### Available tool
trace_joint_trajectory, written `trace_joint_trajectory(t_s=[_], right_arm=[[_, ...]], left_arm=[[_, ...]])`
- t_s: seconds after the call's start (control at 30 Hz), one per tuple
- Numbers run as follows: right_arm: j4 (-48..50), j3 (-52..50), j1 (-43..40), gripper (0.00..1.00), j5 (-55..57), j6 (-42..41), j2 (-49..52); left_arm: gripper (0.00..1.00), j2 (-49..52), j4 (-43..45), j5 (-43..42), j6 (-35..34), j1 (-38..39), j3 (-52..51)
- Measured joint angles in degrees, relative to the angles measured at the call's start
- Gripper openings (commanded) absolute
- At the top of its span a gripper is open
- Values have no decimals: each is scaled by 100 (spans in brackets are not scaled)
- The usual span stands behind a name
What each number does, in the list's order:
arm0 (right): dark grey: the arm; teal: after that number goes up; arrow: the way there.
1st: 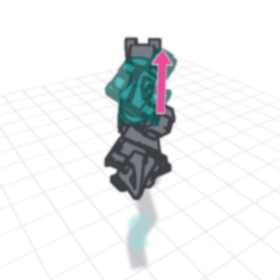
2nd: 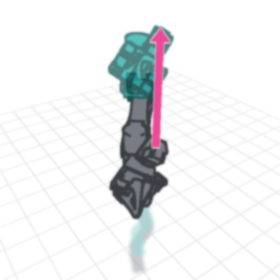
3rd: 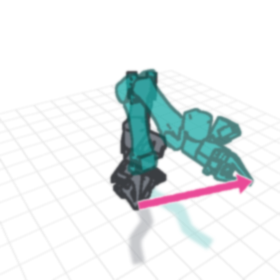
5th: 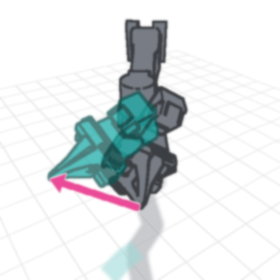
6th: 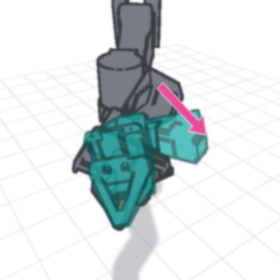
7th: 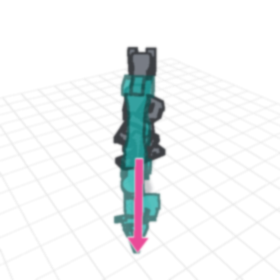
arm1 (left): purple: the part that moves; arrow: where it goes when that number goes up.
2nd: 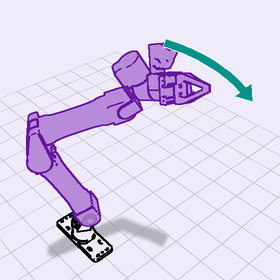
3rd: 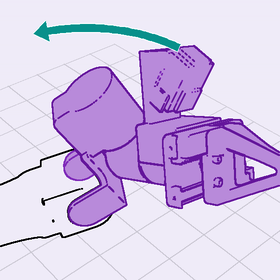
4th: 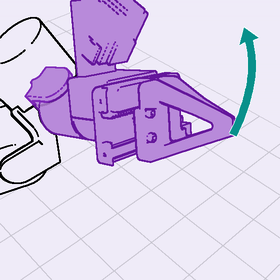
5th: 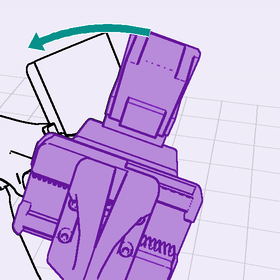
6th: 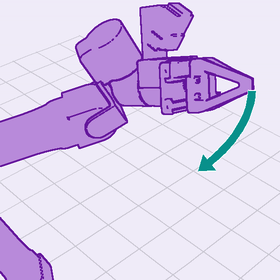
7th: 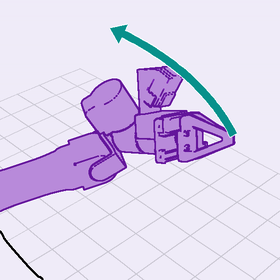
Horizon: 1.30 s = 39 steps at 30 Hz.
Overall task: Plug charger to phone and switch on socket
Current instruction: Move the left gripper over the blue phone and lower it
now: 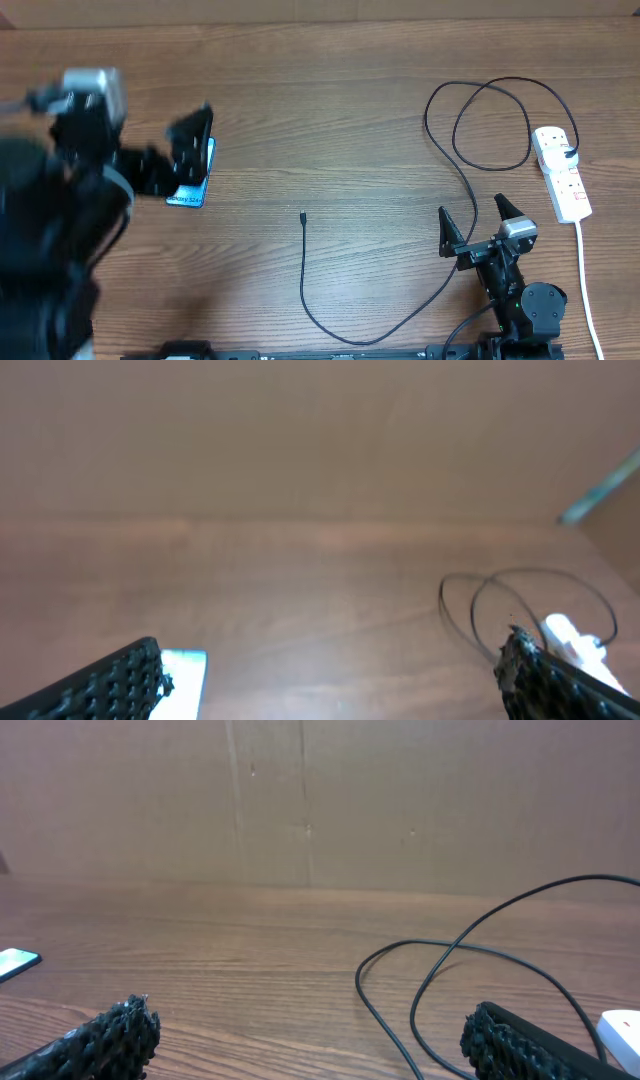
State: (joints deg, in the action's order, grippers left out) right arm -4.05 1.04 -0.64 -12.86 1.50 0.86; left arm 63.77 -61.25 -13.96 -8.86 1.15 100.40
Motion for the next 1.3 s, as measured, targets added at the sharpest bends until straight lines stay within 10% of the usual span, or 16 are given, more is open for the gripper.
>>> trace_joint_trajectory(t_s=[0.37,0.53,0.7,0.97,1.13,1.3], right_arm=[[2,0,0,100,-4,-2,0],[2,0,0,100,-2,0,0],[2,0,0,100,-2,2,0],[0,0,0,100,0,-2,0],[0,0,-2,100,0,0,0],[0,0,-2,100,-2,0,0]], left_arm=[[100,2302,-1137,-44,31,0,839],[39,3027,-1534,-44,48,0,841],[4,3567,-1864,-46,87,0,841],[7,4199,-2146,-39,133,0,841],[89,4511,-2166,236,153,0,841],[99,4776,-2245,1008,153,0,841]])
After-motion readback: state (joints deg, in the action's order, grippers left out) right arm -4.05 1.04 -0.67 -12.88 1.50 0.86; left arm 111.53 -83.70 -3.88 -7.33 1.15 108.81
